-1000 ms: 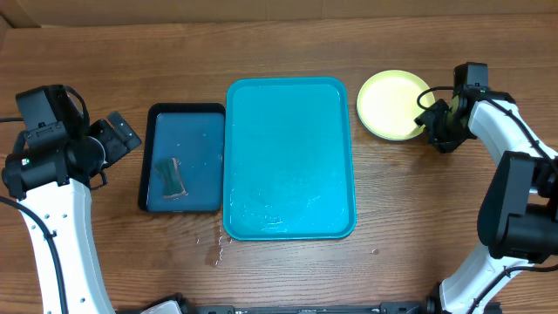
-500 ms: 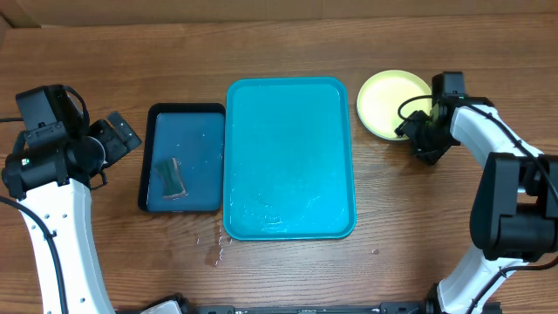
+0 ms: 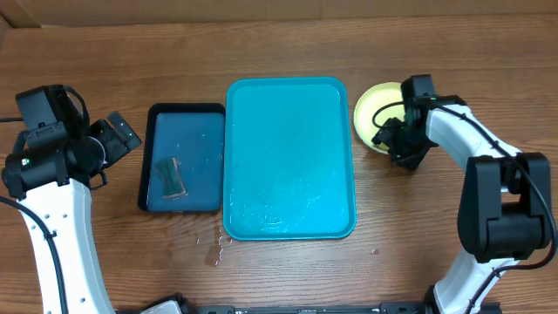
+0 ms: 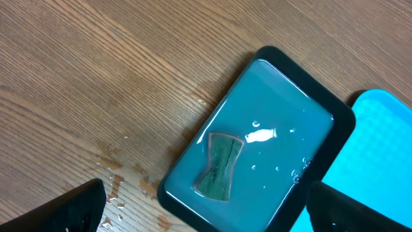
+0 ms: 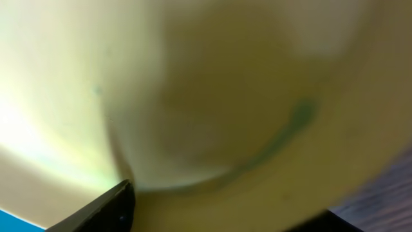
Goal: Clean dirty plates on tray and stack at the side
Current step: 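Lower the yellow plate onto the plate stack with the right gripper, then open the right gripper and lift it off the stacked plate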
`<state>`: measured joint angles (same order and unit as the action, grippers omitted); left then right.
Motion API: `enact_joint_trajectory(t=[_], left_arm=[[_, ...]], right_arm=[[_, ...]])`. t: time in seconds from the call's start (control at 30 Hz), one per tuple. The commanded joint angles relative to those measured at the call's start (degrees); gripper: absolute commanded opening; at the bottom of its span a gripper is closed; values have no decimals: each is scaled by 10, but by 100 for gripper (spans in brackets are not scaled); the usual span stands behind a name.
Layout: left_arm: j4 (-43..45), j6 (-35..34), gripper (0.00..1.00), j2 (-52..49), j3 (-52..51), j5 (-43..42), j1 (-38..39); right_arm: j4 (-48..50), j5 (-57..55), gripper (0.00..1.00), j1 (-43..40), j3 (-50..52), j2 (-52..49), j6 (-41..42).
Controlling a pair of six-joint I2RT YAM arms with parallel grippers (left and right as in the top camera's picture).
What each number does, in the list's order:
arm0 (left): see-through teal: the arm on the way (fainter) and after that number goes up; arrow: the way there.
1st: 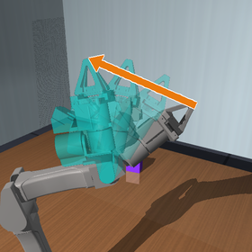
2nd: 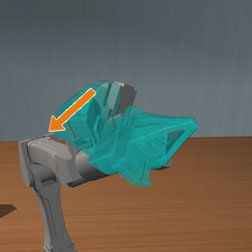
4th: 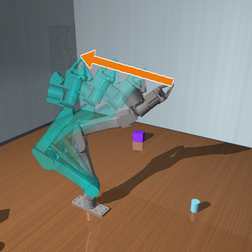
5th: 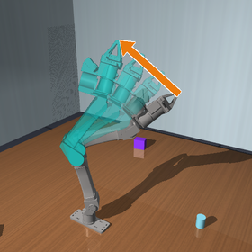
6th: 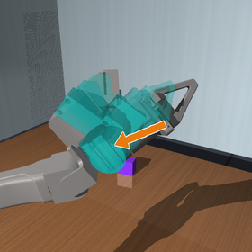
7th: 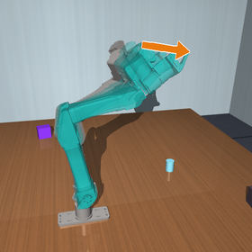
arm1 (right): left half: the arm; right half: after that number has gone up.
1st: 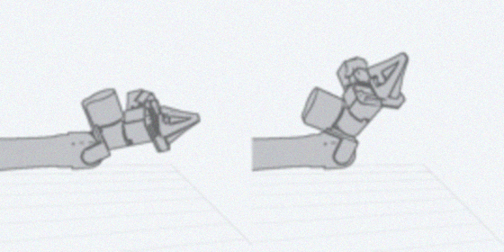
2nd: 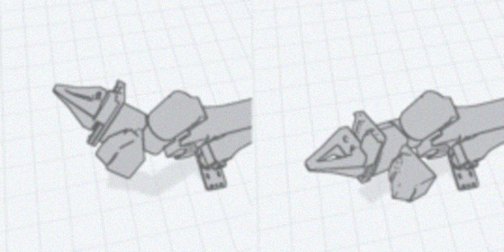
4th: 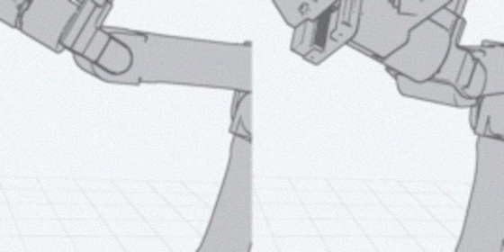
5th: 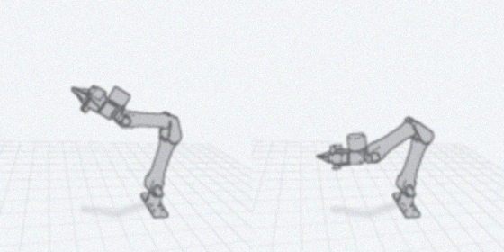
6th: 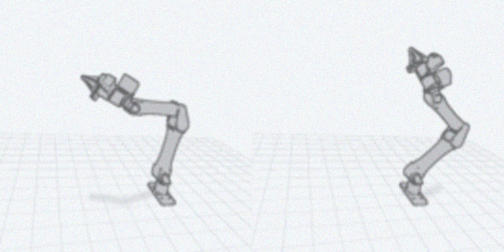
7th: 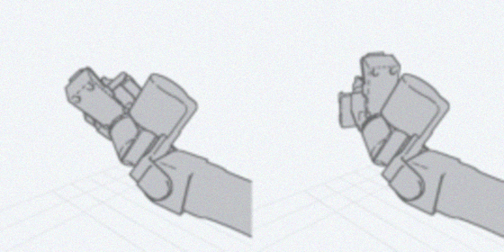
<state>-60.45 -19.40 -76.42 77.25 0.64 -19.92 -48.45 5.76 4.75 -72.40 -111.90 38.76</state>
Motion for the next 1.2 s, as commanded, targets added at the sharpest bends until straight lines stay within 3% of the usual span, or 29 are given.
enact_joint_trajectory(t=[0.0,0.67,0.83,1.03,1.17], left_arm=[[0,-5,100,-4,7,-2,0],[0,-5,100,-4,7,-2,0],[0,-5,100,-4,7,-2,0],[0,-5,100,-4,7,-2,1],[0,-6,100,-4,7,-2,1]], right_arm=[[-10,7,71,14,8,15,-2],[-32,28,77,16,7,15,-49],[-76,29,79,3,-45,20,-72],[-209,28,83,-1,-181,37,-182],[-255,29,85,4,-237,37,-321]])
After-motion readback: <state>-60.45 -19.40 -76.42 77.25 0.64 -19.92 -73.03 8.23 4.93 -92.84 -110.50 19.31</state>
